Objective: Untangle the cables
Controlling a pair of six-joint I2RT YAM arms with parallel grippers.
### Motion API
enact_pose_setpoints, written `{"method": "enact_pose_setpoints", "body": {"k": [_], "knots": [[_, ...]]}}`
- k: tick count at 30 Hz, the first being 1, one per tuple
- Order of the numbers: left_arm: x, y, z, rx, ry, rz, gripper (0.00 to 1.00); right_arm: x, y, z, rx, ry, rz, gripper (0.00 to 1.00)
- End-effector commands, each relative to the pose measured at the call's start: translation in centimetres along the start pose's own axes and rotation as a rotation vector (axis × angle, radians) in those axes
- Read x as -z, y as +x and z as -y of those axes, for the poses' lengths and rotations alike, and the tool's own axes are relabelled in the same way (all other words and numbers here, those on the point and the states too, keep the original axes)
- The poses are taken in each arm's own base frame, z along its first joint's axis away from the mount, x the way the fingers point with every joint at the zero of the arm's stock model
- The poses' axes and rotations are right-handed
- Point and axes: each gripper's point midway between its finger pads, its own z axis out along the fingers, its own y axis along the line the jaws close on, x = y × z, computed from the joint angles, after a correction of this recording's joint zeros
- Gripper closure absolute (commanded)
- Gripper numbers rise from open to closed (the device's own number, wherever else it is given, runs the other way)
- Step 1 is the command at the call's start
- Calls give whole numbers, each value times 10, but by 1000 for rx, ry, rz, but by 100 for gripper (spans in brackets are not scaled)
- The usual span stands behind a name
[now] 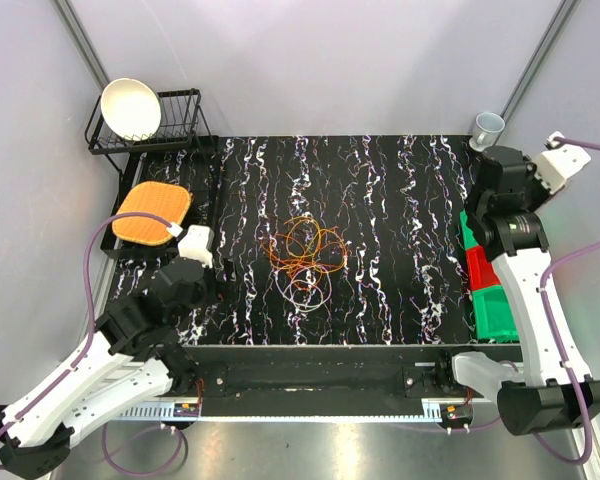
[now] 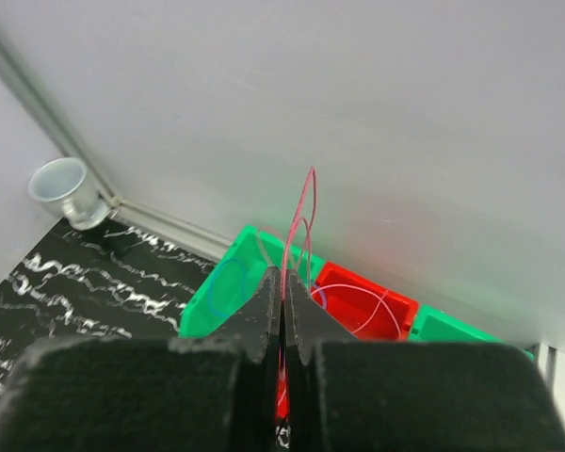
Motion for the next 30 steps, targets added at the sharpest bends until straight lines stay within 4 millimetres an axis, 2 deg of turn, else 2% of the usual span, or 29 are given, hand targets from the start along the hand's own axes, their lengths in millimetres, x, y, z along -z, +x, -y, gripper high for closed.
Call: {"method": "enact_pose_setpoints", "body": {"k": [1, 5, 13, 18, 24, 30], "knots": [[0, -10, 8, 5, 37, 37, 1, -2, -16, 29, -129, 96, 61, 100], [-1, -10, 8, 5, 34, 35, 1, -7, 0, 29, -138, 94, 41, 100], [-1, -9, 7, 6, 29, 36, 1, -39, 45, 27, -142, 110, -55, 100], [-1, -9, 7, 6, 28, 33, 1, -52, 70, 24, -139, 113, -113, 100], [-1, -9, 7, 5, 24, 34, 1, -59, 89, 22, -155, 104, -165, 100], [-1, -10, 6, 3, 18, 34, 1, -50, 106, 31, -259, 110, -200, 100]]}}
